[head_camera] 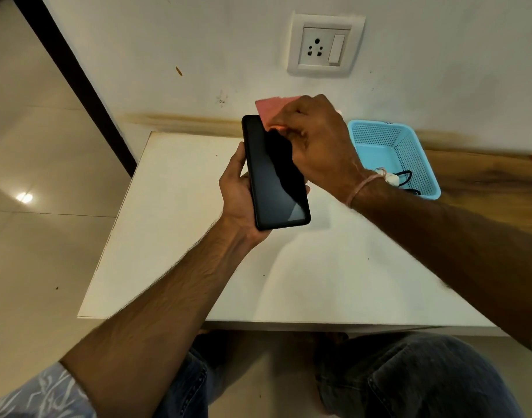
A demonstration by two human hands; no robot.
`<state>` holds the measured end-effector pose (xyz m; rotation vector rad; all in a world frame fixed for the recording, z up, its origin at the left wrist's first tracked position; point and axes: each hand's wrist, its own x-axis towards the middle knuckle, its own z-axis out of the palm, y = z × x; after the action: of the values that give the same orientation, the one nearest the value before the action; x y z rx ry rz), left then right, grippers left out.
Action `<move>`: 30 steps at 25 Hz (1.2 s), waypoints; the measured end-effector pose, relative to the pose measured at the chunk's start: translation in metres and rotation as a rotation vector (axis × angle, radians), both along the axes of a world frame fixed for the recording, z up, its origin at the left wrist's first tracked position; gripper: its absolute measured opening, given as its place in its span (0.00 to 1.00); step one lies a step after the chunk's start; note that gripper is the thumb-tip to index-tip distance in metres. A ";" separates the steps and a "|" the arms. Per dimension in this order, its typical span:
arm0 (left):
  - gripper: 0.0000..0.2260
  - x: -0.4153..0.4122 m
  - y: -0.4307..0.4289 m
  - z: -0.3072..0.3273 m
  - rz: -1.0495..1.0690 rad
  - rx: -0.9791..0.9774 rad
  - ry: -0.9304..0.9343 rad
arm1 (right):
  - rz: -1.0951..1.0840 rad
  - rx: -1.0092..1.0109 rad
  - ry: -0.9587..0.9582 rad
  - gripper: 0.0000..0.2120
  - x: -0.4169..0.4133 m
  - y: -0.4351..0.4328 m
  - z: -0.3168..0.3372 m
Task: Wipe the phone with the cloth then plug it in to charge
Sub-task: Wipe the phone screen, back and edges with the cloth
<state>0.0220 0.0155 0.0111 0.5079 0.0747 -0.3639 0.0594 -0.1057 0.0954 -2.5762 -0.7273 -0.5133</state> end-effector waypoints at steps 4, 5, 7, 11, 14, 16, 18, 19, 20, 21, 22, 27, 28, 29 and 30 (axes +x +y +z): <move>0.22 0.000 0.002 0.001 0.037 -0.043 0.024 | 0.037 0.023 -0.064 0.09 -0.012 0.014 -0.008; 0.21 0.000 0.003 0.001 0.042 -0.062 0.025 | 0.095 0.015 -0.086 0.09 -0.019 0.017 -0.010; 0.21 0.000 0.005 0.002 0.043 -0.089 0.027 | 0.192 0.008 -0.117 0.09 -0.027 0.020 -0.013; 0.22 0.000 0.002 0.002 0.044 -0.044 0.006 | 0.082 -0.027 -0.086 0.10 -0.006 0.013 -0.003; 0.24 0.000 0.001 0.001 0.022 0.008 0.003 | -0.038 0.003 -0.040 0.11 0.009 0.011 0.002; 0.22 0.000 0.002 0.001 0.039 -0.013 0.023 | 0.005 0.002 -0.064 0.10 0.001 0.017 -0.001; 0.20 0.000 0.002 0.001 0.064 -0.072 0.047 | 0.125 0.007 -0.107 0.09 -0.019 0.025 -0.010; 0.20 0.000 0.002 -0.001 0.082 -0.105 0.055 | 0.189 0.006 -0.115 0.09 -0.029 0.028 -0.015; 0.21 0.000 0.001 -0.003 0.100 -0.137 0.050 | 0.241 -0.008 -0.116 0.10 -0.037 0.027 -0.018; 0.22 0.000 0.000 -0.004 0.106 -0.154 0.035 | 0.279 -0.036 -0.118 0.11 -0.040 0.025 -0.018; 0.21 0.000 0.000 -0.003 0.095 -0.147 0.025 | 0.293 -0.063 -0.126 0.11 -0.036 0.021 -0.015; 0.24 -0.001 -0.003 0.001 0.004 0.012 0.003 | 0.022 -0.032 -0.024 0.12 0.012 0.006 0.007; 0.25 -0.001 -0.003 0.002 0.004 0.009 0.009 | 0.000 -0.023 -0.013 0.12 0.015 0.008 0.007; 0.24 0.000 -0.002 0.002 0.012 0.001 0.012 | 0.001 -0.015 -0.017 0.12 0.013 0.010 0.006; 0.22 0.000 -0.001 0.001 0.024 -0.008 0.017 | 0.022 -0.005 -0.031 0.11 0.007 0.013 0.005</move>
<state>0.0223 0.0140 0.0124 0.4961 0.0955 -0.3447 0.0669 -0.0926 0.1000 -2.5677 -0.7672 -0.5463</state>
